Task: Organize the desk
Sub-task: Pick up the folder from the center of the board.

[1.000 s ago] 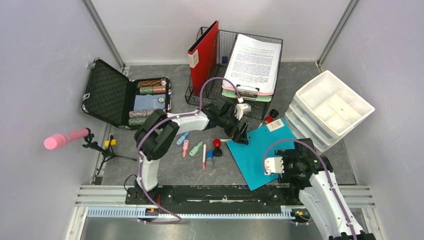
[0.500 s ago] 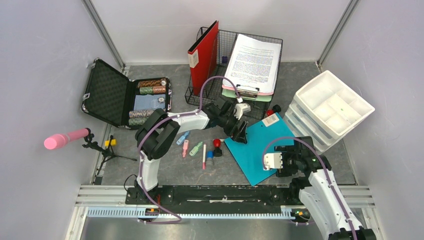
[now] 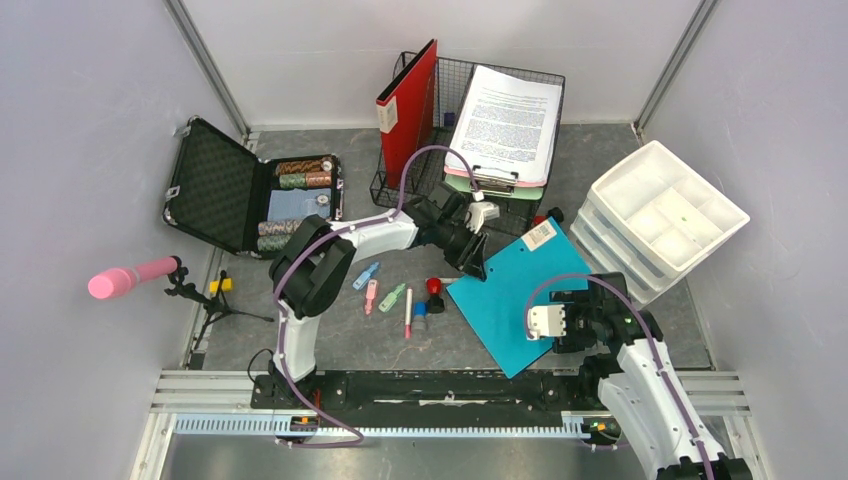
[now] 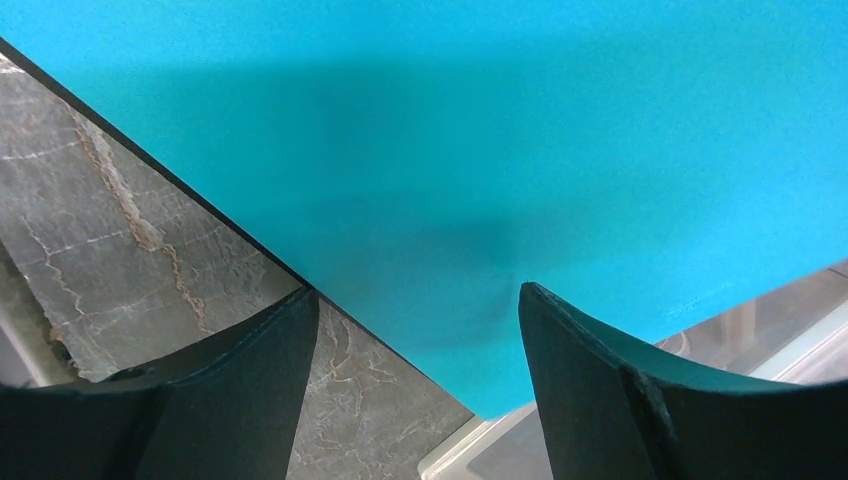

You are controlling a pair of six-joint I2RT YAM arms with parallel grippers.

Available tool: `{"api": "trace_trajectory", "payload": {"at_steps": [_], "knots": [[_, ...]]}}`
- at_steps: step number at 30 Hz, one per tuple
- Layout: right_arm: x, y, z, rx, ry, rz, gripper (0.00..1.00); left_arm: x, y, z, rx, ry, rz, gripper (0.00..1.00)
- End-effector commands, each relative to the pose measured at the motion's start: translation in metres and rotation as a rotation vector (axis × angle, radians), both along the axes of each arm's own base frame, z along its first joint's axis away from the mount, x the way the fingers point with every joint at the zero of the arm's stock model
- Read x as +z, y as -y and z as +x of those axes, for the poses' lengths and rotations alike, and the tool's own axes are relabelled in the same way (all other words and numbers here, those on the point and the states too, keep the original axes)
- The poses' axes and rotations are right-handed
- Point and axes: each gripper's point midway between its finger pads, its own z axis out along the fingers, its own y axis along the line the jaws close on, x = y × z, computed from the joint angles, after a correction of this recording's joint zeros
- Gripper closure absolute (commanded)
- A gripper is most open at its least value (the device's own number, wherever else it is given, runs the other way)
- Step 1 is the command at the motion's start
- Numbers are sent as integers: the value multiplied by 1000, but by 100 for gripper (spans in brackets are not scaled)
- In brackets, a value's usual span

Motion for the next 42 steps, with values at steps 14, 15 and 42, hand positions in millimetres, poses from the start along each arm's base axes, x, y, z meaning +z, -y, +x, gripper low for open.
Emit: {"api": "trace_trajectory", "payload": {"at_steps": [14, 15, 42], "knots": [[74, -37, 6, -5, 54, 234, 18, 109, 3, -45, -215, -81, -116, 98], [82, -41, 6, -10, 50, 259, 18, 118, 0, -45, -229, -46, -127, 98], [391, -92, 75, -269, 341, 971, 6, 312, -144, -21, -29, 750, -223, 98]]}}
